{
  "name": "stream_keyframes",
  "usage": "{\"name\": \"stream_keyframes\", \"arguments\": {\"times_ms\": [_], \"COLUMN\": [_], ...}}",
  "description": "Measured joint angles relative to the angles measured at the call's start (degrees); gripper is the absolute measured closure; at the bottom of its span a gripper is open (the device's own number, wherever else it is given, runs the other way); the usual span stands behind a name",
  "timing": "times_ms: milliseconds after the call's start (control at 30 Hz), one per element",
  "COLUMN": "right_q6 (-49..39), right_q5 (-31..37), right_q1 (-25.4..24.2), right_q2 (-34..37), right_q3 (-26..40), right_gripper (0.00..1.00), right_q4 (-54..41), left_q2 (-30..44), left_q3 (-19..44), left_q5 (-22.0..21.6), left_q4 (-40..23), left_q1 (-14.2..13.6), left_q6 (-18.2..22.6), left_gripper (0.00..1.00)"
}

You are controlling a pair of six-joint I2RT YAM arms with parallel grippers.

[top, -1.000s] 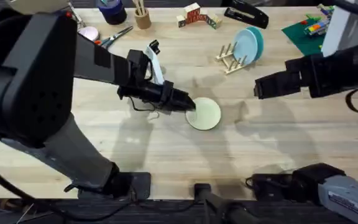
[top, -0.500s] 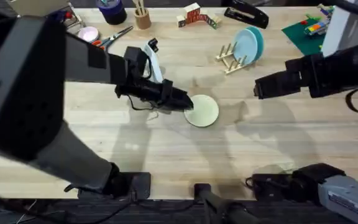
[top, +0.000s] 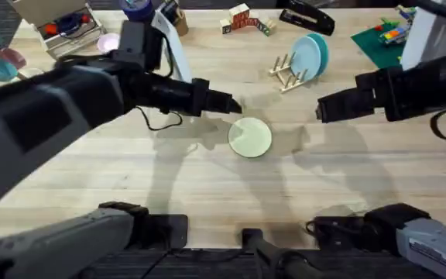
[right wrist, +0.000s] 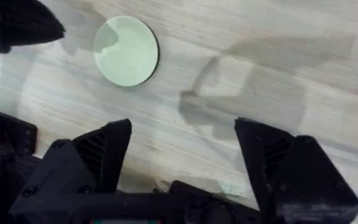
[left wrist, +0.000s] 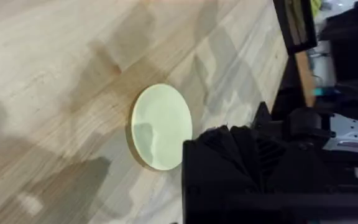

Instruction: Pick up the plates from the table one by one and place each into a slot on the dish rack.

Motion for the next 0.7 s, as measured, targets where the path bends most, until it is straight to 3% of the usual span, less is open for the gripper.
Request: {"name": "stream_keyframes", "arguments": {"times_ms": [133,367,533,700], "right_q6": [0.0,0.0,0.0,0.0], "right_q5": [0.0,0.0,0.0,0.0], "right_q1": [0.0,0.0,0.0,0.0], "right_q2": [0.0,0.0,0.0,0.0], "right_q3": [0.0,0.0,0.0,0.0], "right_gripper": [0.005,0.005,0.005,0.005], "right_q4": [0.4,0.5,0.5,0.5], "left_q2": [-3.6,-2.5,3.2,10.8], "left_q3": [0.0,0.1,5.2,10.1], "left_q5": [-3.0,-6.1,-7.4,-6.3], "left_q4": [-1.0,-2.9,-9.0,-10.2], "left_q1": [0.0,0.0,-0.7,-1.9], "left_q6": [0.1,2.6,7.0,13.0], "left_gripper": [0.962,0.962,0.962,0.962]}}
